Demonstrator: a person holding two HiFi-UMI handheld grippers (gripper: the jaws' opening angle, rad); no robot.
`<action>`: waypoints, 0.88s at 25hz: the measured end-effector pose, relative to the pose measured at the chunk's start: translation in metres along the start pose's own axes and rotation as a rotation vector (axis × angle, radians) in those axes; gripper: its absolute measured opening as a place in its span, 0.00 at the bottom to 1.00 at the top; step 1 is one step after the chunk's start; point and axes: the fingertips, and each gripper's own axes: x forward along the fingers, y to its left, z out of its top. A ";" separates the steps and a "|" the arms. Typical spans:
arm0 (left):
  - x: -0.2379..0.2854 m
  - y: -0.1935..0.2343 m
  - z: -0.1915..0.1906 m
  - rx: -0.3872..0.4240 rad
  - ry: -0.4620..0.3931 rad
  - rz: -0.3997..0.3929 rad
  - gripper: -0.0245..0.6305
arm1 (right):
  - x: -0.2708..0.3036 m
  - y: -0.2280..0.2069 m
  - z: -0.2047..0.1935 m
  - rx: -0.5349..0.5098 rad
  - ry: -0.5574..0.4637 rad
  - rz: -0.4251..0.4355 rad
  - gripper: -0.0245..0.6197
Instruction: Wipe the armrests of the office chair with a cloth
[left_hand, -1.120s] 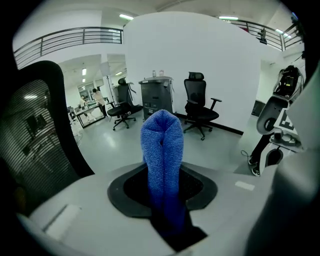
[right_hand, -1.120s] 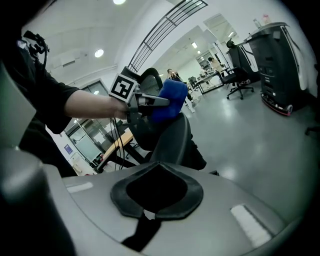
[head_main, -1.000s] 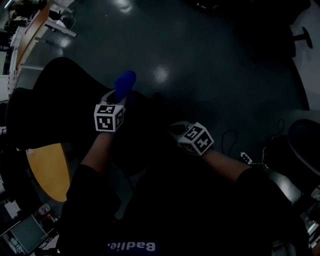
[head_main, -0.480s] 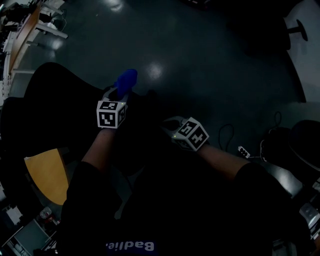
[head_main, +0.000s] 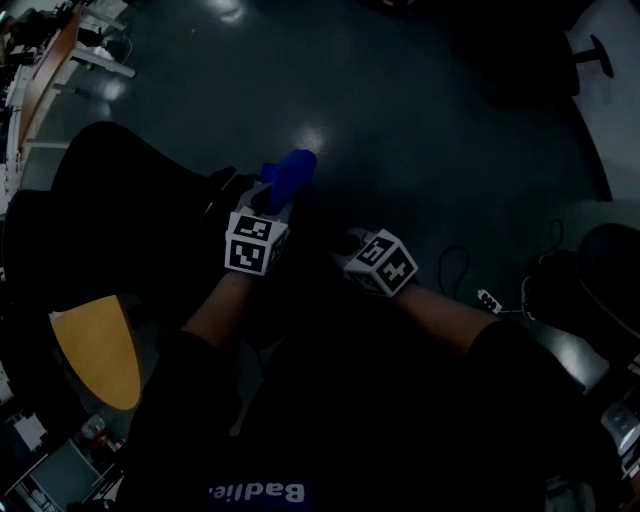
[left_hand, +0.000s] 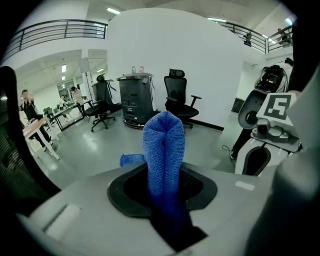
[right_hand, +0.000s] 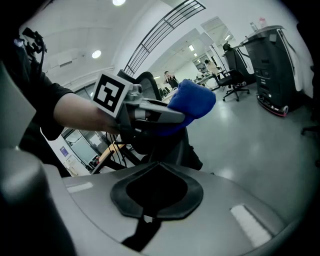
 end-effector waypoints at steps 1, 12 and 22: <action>0.000 -0.008 -0.001 0.005 -0.004 -0.011 0.24 | 0.001 -0.001 -0.001 -0.002 -0.001 -0.005 0.04; -0.010 -0.088 -0.011 0.026 -0.021 -0.160 0.24 | 0.003 -0.001 -0.002 -0.009 -0.011 -0.037 0.04; -0.026 -0.113 -0.020 -0.063 -0.065 -0.210 0.24 | -0.002 0.009 -0.010 -0.056 -0.053 -0.066 0.05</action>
